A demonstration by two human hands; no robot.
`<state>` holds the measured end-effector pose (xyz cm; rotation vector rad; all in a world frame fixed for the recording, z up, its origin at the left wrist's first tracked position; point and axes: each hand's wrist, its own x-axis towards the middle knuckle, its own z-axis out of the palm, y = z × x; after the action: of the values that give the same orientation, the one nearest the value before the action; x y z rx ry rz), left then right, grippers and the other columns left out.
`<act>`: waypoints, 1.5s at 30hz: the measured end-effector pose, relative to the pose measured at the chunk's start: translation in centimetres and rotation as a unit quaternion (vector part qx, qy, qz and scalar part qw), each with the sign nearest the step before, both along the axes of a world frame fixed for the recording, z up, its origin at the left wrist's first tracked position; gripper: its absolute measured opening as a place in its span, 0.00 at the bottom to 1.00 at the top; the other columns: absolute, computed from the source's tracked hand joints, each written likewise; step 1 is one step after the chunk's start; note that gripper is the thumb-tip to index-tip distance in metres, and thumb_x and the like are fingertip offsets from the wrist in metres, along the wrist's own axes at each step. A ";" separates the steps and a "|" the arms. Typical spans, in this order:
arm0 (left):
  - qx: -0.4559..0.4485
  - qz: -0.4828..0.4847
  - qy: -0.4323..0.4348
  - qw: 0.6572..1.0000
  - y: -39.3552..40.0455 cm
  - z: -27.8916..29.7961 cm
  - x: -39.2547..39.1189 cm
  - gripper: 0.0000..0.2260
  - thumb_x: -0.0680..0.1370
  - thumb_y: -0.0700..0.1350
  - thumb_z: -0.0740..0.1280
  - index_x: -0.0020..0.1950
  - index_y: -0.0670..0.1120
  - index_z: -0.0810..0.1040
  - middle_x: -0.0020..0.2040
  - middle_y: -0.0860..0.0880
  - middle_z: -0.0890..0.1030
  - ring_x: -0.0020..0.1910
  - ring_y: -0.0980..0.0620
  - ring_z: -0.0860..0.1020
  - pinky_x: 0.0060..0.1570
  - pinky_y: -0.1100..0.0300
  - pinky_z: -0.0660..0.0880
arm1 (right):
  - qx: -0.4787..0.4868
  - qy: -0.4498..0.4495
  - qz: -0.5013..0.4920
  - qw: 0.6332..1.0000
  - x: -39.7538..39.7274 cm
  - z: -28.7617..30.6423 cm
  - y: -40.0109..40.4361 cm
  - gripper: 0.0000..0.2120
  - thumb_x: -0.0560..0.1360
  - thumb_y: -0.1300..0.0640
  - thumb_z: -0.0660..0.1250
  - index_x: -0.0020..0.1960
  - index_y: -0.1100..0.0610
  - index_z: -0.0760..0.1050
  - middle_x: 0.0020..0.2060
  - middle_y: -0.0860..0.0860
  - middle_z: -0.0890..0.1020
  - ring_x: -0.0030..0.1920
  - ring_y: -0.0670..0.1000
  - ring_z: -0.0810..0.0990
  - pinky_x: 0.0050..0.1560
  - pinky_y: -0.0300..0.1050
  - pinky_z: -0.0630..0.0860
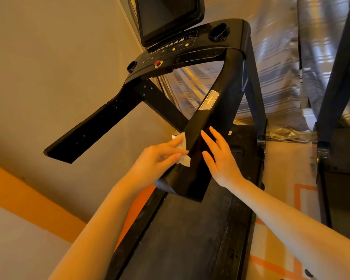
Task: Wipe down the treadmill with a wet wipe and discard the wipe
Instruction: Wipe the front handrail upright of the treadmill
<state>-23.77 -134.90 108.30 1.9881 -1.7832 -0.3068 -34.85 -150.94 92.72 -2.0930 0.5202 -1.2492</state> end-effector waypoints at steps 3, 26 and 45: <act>-0.024 0.021 0.027 0.999 0.4 -0.4 -0.3 0.10 0.78 0.49 0.64 0.58 0.59 0.79 0.68 0.61 0.73 0.68 0.68 0.68 0.68 0.63 0.68 | -0.010 0.001 0.022 1.000 -0.6 -0.7 0.1 0.24 0.81 0.42 0.53 0.77 0.43 0.57 0.78 0.46 0.56 0.77 0.50 0.56 0.70 0.38 0.56; 0.021 -0.046 -0.051 0.997 0.9 -0.4 1.1 0.18 0.82 0.56 0.59 0.70 0.54 0.71 0.72 0.64 0.65 0.75 0.64 0.59 0.73 0.63 0.61 | -0.021 -0.007 0.053 0.998 -1.5 -1.6 1.1 0.26 0.81 0.41 0.54 0.77 0.42 0.54 0.78 0.42 0.51 0.78 0.47 0.55 0.70 0.43 0.65; 0.117 -0.139 -0.228 0.957 -2.3 1.2 0.8 0.20 0.84 0.50 0.55 0.75 0.46 0.68 0.77 0.54 0.60 0.78 0.59 0.52 0.77 0.57 0.51 | -0.016 -0.007 0.076 0.997 -2.0 -1.5 1.0 0.25 0.81 0.41 0.54 0.77 0.41 0.54 0.78 0.41 0.50 0.79 0.48 0.53 0.69 0.37 0.59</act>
<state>-22.98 -137.21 109.50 2.0879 -2.4266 -0.1576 -36.89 -149.96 91.22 -2.1064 0.3302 -1.1894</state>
